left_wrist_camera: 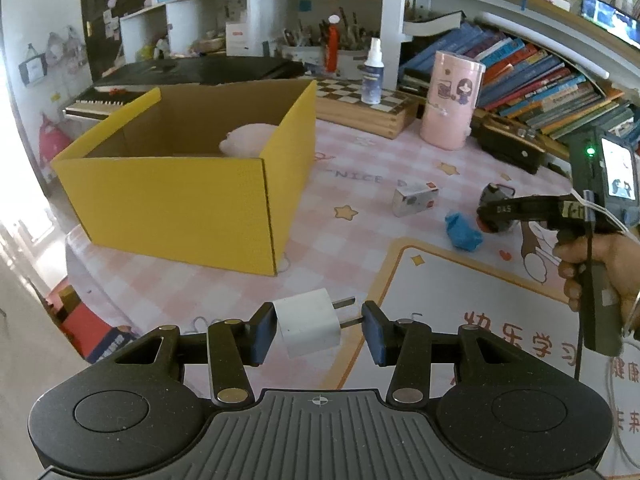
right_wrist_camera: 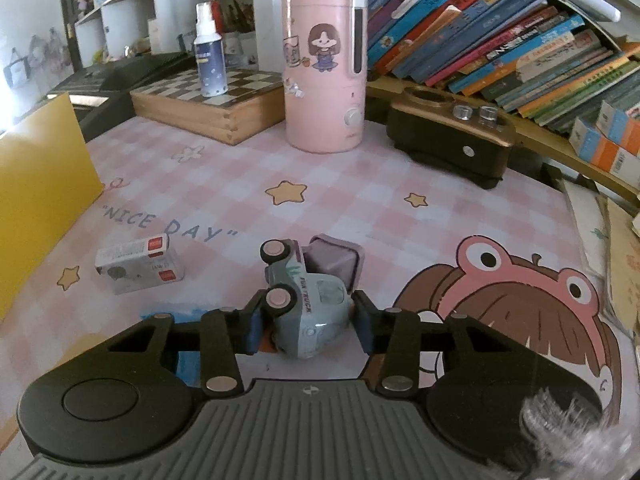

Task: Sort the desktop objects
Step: 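Grasp the grey toy truck with the right gripper while the left gripper holds the charger, then carry the white charger and grey truck in both grippers over the yellow box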

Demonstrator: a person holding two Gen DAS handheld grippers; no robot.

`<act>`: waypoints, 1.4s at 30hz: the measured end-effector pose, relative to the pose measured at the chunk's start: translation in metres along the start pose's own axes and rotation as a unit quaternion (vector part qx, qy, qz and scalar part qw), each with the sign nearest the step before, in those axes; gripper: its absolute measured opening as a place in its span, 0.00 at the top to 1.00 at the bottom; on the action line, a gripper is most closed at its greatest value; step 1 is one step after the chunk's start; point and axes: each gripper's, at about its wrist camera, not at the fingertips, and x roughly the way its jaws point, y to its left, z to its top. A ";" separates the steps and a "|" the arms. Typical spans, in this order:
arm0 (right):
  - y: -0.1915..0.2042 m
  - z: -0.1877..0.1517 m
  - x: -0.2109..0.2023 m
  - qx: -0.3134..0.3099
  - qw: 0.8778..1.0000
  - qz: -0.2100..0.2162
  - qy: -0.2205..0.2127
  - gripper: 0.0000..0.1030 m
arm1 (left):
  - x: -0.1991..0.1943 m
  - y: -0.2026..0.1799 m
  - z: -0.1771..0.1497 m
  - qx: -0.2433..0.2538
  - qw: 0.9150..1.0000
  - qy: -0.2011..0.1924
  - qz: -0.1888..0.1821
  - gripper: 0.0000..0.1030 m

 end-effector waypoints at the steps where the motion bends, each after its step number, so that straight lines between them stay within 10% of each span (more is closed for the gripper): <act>1: 0.000 0.000 -0.003 0.002 1.000 -0.001 -0.005 0.60 | -0.001 0.001 0.000 -0.001 1.000 -0.001 0.000 0.57; 42: 0.155 -0.079 -0.184 0.022 1.000 0.017 0.003 0.60 | -0.042 0.120 -0.028 -0.015 0.995 -0.037 -0.089 0.56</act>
